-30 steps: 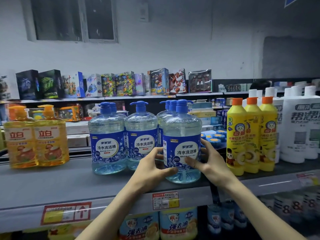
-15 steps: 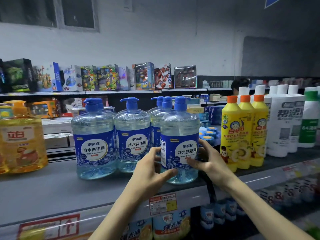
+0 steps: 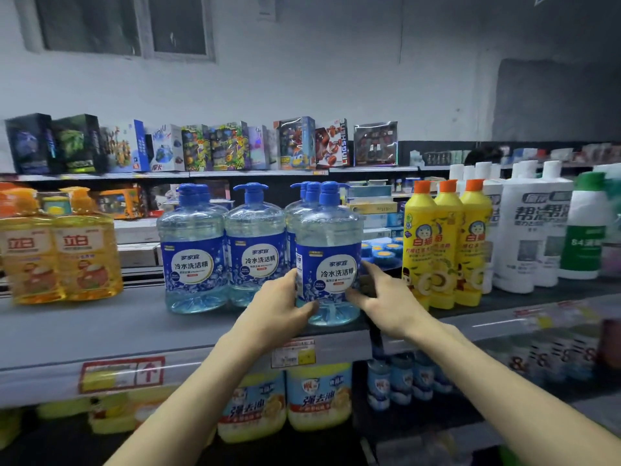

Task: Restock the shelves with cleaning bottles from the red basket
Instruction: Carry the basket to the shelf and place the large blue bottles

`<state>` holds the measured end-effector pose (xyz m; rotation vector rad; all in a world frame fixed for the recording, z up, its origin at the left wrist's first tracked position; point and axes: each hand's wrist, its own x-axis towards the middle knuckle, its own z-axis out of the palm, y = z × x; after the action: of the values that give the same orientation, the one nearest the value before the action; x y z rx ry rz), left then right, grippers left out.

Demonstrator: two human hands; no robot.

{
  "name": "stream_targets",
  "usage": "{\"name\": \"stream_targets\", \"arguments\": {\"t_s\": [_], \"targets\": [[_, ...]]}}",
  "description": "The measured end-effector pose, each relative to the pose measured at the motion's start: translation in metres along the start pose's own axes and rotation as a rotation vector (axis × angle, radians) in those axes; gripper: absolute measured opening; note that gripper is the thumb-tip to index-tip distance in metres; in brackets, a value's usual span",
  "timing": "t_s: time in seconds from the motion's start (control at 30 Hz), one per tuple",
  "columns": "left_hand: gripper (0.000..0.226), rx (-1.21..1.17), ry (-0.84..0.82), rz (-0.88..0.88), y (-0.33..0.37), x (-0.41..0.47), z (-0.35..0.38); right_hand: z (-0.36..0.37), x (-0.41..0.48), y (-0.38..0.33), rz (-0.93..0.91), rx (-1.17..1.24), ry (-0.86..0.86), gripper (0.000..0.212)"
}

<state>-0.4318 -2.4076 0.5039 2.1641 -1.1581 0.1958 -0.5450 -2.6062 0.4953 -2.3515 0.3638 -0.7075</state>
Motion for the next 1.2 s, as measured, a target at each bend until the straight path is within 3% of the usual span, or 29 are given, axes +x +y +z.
{"name": "stream_targets", "arguments": {"t_s": [0.13,0.2,0.33,0.7,1.0,1.2], "targets": [[0.065,0.257,0.095,-0.046,0.041,-0.039,0.011,-0.041,-0.057,0.02,-0.057,-0.258,-0.057,0.058],[0.063,0.252,0.121,0.002,0.072,-0.06,0.027,-0.066,-0.091,0.036,-0.053,-0.303,-0.045,0.056],[0.059,0.265,-0.059,0.087,0.139,-0.073,0.088,-0.107,-0.151,0.08,0.031,-0.368,-0.013,0.052],[0.047,0.275,-0.597,0.192,0.286,-0.112,0.335,-0.206,-0.35,0.238,0.538,-0.598,-0.113,0.057],[0.05,0.243,-0.886,0.464,0.404,-0.156,0.509,-0.245,-0.512,0.351,1.013,-0.58,-0.057,0.049],[0.051,0.208,-1.043,0.602,0.448,-0.184,0.605,-0.248,-0.579,0.411,1.276,-0.546,-0.055,0.047]]}}
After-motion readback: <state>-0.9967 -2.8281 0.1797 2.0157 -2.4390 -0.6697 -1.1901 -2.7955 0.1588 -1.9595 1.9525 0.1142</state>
